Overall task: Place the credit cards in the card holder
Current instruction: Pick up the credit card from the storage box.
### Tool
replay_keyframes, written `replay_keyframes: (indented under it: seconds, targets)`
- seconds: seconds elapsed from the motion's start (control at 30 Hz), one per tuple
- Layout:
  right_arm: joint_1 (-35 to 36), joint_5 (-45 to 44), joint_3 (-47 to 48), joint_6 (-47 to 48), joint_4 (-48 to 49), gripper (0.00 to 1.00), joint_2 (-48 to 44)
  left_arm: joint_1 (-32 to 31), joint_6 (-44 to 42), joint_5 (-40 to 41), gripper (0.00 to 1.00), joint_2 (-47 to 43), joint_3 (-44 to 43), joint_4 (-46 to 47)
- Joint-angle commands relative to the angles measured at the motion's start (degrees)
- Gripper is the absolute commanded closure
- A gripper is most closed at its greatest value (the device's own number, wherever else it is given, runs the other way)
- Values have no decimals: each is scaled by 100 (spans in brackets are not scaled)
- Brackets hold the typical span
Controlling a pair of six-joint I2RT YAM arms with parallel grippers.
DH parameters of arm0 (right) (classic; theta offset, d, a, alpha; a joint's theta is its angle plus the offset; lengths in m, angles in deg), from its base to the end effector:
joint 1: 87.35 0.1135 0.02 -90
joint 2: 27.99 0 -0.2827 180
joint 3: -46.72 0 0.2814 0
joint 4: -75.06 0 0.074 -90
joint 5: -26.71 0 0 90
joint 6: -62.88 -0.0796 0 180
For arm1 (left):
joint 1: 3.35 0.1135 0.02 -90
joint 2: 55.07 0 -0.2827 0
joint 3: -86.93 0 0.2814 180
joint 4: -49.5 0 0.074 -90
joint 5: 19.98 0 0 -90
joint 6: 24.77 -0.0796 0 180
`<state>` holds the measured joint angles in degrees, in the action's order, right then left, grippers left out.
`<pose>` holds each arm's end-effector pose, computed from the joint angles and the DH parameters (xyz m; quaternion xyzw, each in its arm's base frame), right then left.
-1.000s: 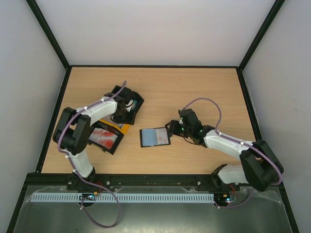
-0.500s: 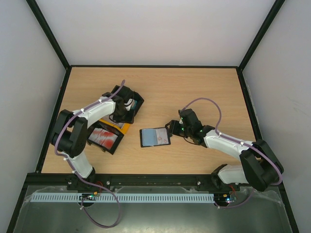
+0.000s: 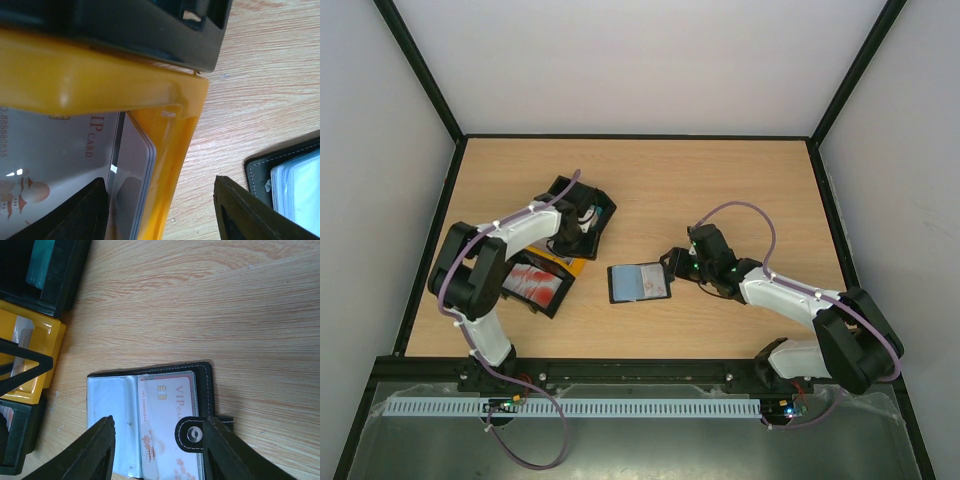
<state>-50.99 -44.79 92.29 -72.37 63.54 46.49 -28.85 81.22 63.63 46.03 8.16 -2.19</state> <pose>0.2302 0.2009 0.1529 0.0023 0.8986 0.3809 0.2178 0.3363 -0.1702 0.1368 0.0897 0.9847 -0.1008 0.1102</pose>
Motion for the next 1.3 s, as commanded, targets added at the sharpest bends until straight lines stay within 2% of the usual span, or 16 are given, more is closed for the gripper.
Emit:
replay_keyframes:
  seconds: [0.0,0.43,1.27]
  targets:
    - [20,-92,-18,12,41,52,-3,-39,-17,25,42,42,63,-57]
    - [20,-90,25,45,17,52,58,-54,-112,-187,56,-300,149,-65]
    - [20,-130,36,51,-37,52,129,-61,-70,-20,66,-440,142,-122]
